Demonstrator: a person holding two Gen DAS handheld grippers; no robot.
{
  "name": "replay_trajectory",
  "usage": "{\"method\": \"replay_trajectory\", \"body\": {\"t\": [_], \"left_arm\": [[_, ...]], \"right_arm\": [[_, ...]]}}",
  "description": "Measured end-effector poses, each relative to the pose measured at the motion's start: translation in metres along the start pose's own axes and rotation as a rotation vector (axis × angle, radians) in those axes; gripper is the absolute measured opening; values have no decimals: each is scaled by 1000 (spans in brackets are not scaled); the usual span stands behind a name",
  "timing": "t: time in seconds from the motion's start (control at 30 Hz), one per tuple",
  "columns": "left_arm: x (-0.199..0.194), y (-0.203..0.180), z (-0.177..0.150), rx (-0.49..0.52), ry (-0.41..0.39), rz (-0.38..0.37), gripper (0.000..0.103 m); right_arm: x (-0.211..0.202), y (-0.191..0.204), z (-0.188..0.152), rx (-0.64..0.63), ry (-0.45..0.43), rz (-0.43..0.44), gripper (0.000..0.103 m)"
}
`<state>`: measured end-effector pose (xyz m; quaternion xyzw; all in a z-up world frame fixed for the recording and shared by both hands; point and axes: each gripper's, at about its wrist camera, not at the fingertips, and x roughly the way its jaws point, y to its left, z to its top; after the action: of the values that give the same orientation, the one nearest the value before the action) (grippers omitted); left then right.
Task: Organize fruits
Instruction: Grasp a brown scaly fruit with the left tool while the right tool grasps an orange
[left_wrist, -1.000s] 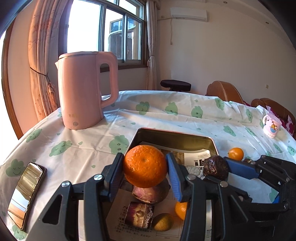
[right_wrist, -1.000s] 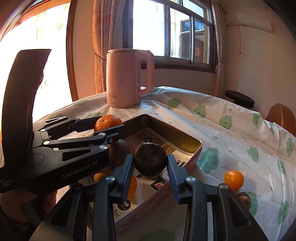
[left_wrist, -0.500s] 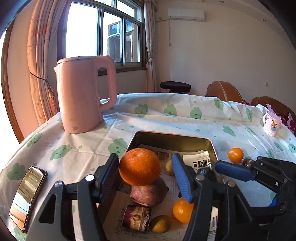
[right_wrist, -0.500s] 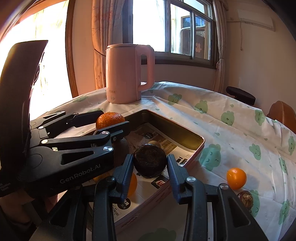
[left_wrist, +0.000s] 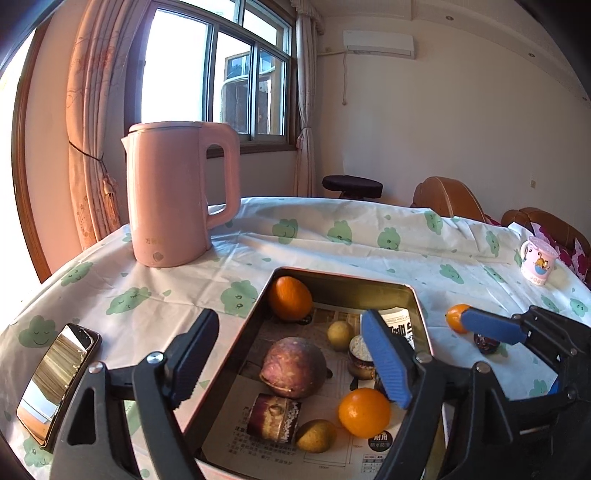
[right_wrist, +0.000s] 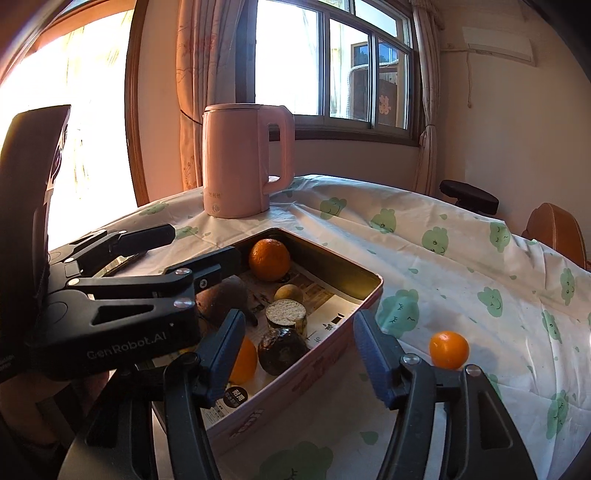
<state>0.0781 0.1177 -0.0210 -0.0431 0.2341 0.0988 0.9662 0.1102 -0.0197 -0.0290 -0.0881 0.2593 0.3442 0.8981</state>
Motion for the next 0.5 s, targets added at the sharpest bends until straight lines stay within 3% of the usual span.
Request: {"method": "replay_trajectory", "body": {"t": [0.1, 0.3, 0.5], "left_arm": [[-7, -1, -2, -20, -23, -1, 93], [-11, -20, -4, -3, -26, -40, 93], [-11, -43, -3, 26, -19, -69, 93]], "right_arm": [[-19, -23, -4, 10, -18, -52, 63], [-51, -84, -17, 58, -11, -202, 63], [-39, -104, -22, 75, 44, -205, 63]]}}
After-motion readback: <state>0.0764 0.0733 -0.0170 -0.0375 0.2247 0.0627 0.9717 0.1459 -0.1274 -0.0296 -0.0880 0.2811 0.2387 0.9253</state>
